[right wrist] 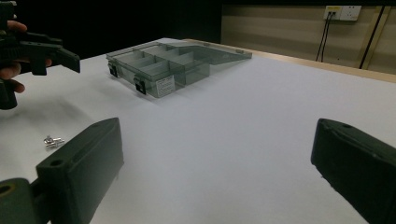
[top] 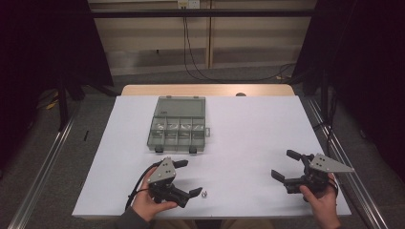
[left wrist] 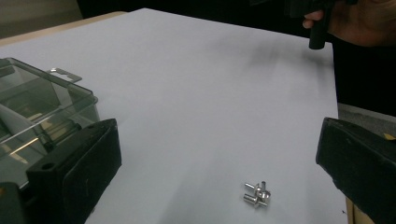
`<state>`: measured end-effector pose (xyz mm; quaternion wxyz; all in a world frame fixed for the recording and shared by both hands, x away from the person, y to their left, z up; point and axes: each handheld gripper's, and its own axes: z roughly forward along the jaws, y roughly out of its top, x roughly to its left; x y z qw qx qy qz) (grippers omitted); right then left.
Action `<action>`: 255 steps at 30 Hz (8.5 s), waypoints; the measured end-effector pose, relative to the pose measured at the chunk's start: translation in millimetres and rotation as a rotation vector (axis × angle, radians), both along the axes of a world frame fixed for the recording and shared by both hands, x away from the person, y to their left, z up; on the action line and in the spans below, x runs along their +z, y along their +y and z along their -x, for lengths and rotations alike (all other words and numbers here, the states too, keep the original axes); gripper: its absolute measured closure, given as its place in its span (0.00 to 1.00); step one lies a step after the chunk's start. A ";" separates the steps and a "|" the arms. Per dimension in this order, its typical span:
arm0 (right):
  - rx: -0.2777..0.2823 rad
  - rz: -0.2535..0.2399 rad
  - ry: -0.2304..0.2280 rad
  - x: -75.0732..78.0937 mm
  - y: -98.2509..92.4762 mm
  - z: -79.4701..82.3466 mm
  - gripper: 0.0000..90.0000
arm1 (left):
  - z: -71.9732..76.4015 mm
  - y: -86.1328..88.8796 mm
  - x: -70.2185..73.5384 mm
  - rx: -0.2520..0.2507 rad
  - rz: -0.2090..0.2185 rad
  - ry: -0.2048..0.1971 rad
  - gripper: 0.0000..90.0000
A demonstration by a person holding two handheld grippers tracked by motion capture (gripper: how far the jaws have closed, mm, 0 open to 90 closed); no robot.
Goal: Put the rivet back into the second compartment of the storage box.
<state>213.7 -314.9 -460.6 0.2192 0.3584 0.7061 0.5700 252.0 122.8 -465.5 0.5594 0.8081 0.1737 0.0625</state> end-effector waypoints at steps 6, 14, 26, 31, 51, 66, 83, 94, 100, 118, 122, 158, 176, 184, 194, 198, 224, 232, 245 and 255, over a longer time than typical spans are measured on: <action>-0.001 -0.001 -0.002 0.1 -0.5 0.0 0.02 | 2.1 -6.8 -3.2 -0.015 -0.034 0.008 0.02; -0.002 0.000 -0.002 0.1 -0.2 -0.1 0.02 | 4.1 -11.7 -4.3 -0.029 -0.070 0.041 0.12; -0.005 0.002 -0.001 -0.1 -0.5 -0.3 0.02 | 7.2 -17.1 -5.6 -0.092 -0.154 0.134 0.46; -0.004 0.003 -0.002 -0.2 -0.4 -0.4 0.02 | 7.5 -21.8 -8.2 -0.108 -0.216 0.169 0.59; -0.005 0.005 0.000 -0.2 -0.5 -0.5 0.02 | 3.7 -27.3 -11.2 -0.123 -0.212 0.243 0.88; -0.003 0.004 0.001 0.1 -1.2 0.2 0.02 | 2.8 -28.7 -14.9 -0.127 -0.211 0.268 0.94; -0.003 0.003 -0.002 0.6 -1.7 0.5 0.02 | 1.0 -24.4 -11.8 -0.125 -0.180 0.292 0.99; -0.007 0.002 -0.004 0.7 -1.9 0.7 0.02 | -0.5 -17.4 -4.2 -0.078 -0.139 0.279 0.99; -0.006 0.001 -0.006 0.9 -1.9 0.8 0.02 | -4.4 -9.7 1.8 -0.036 -0.117 0.269 0.99; -0.007 -0.003 -0.013 1.3 -2.0 0.6 0.02 | -22.5 9.2 17.3 0.071 -0.062 0.252 0.99; -0.006 -0.007 -0.017 1.7 -1.9 0.9 0.02 | -27.3 12.8 19.7 0.095 -0.064 0.245 0.99; -0.001 -0.013 -0.017 1.6 -2.2 0.0 0.02 | -100.4 25.8 52.7 0.325 -0.061 0.222 0.99; 0.002 -0.015 -0.016 1.7 -3.1 0.0 0.02 | -134.4 22.2 43.7 0.477 -0.095 0.204 0.99; 0.002 -0.018 -0.017 1.7 -3.4 0.2 0.02 | -143.5 25.7 39.1 0.532 -0.089 0.213 0.99; 0.005 -0.017 -0.015 1.7 -3.4 0.2 0.02 | -151.3 25.1 38.4 0.572 -0.105 0.208 0.99; 0.003 -0.020 -0.015 1.7 -3.9 0.4 0.02 | -154.0 23.6 37.7 0.590 -0.114 0.203 0.99; 0.007 -0.023 -0.015 1.6 -5.1 1.1 0.02 | -163.0 24.2 27.4 0.631 -0.099 0.218 0.88; 0.007 -0.023 -0.014 1.7 -4.9 1.2 0.02 | -155.3 27.8 32.2 0.587 -0.053 0.231 0.64; 0.008 -0.024 -0.013 1.6 -4.5 1.0 0.02 | -133.8 22.8 34.7 0.430 -0.010 0.252 0.30; 0.007 -0.022 -0.013 1.1 -4.1 0.6 0.02 | -113.8 11.9 33.5 0.331 0.021 0.211 0.19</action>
